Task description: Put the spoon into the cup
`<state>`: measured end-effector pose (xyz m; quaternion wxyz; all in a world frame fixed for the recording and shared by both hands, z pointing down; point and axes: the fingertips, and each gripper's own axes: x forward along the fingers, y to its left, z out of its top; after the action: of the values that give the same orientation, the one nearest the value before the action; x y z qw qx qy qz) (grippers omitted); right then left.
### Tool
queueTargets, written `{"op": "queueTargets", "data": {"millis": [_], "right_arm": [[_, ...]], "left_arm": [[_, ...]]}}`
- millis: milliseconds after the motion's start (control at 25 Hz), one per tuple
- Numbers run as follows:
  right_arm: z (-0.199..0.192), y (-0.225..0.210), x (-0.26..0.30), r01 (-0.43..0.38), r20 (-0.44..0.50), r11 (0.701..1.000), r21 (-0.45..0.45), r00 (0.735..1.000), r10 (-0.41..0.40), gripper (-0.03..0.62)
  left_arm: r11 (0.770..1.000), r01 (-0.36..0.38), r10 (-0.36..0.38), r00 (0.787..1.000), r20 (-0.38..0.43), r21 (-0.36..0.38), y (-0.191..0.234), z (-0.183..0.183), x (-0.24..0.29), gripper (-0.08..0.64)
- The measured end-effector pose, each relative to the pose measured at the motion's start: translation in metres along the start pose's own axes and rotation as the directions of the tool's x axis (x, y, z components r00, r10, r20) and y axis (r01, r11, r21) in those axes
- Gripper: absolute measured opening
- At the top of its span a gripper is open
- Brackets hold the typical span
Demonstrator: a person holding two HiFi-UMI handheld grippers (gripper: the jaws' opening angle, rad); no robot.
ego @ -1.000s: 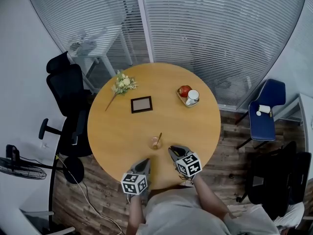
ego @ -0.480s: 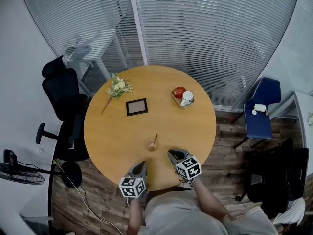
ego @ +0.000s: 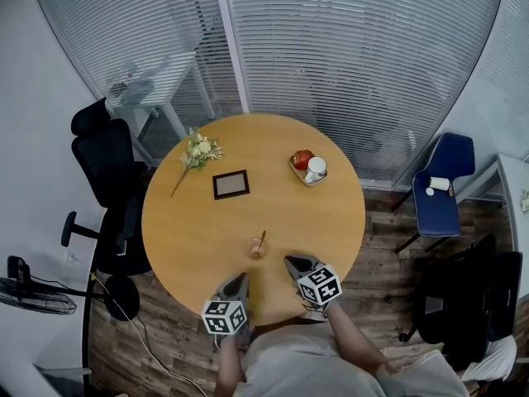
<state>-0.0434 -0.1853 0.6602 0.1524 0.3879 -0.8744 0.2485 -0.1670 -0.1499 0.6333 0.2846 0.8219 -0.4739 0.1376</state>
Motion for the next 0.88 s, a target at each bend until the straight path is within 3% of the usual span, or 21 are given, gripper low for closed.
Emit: {"op": "queueTargets", "data": {"millis": [480,880], "right_arm": [[-0.003,-0.012,0.004,0.005,-0.002,0.999,0.045,1.0,-0.004,-0.002],[0.006,-0.013,0.015,-0.014,-0.005,0.999,0.029,1.0,0.014,-0.002]], "left_arm": [[1.0,-0.001,0.001,1.0,-0.03,0.003,0.0,-0.003,0.01,0.009],[1.0,-0.004,0.004,1.0,-0.027,0.011,0.005,0.008,0.017,0.009]]}}
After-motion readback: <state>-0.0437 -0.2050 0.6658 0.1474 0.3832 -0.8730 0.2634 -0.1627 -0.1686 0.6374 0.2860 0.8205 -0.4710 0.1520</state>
